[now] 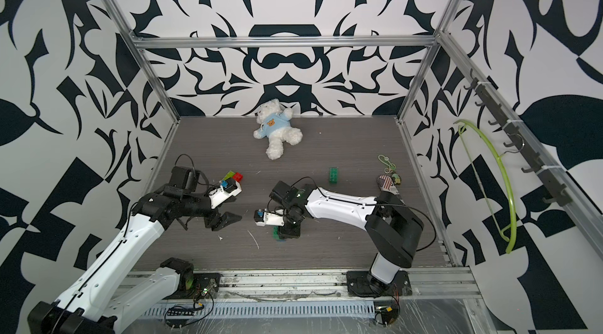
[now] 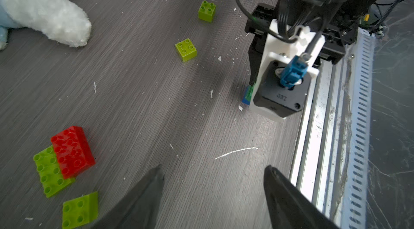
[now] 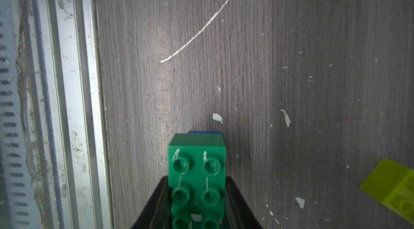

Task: Assemble a carrot with lego
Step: Assemble the lego brick with the lego brick.

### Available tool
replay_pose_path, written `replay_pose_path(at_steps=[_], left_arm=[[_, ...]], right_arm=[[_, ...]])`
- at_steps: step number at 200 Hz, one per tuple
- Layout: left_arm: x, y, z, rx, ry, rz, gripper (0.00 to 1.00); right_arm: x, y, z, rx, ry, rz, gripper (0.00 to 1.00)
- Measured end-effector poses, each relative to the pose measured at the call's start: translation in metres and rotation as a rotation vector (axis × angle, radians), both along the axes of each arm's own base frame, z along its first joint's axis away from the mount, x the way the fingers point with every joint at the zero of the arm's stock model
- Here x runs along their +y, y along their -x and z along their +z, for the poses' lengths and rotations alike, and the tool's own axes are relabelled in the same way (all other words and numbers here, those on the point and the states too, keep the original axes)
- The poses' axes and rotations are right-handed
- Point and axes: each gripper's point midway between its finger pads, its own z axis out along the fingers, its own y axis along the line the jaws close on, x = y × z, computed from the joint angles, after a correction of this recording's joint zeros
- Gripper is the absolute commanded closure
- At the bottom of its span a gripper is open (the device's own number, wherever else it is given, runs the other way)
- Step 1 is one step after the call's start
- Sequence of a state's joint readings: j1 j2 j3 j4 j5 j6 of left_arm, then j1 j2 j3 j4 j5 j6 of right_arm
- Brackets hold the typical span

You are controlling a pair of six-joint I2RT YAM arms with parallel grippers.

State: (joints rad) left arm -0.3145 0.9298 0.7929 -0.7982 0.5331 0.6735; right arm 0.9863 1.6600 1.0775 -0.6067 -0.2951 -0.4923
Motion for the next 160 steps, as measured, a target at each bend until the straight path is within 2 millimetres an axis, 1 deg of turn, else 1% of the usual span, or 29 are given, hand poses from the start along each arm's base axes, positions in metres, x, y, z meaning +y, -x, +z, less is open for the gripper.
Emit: replay_pose_path(at_steps=[105, 160], left_arm=[[0.0038, -0.0073, 0.0013, -0.037, -0.019, 0.030, 0.22], [0.0049, -0.0079, -0.0018, -0.039, -0.024, 0.038, 0.22]], right_arm=[[0.0067, -0.0041, -0.0003, -0.013, 0.050, -0.004, 0.68], [0.0057, -0.0068, -0.0013, -0.038, 0.075, -0.015, 0.68]])
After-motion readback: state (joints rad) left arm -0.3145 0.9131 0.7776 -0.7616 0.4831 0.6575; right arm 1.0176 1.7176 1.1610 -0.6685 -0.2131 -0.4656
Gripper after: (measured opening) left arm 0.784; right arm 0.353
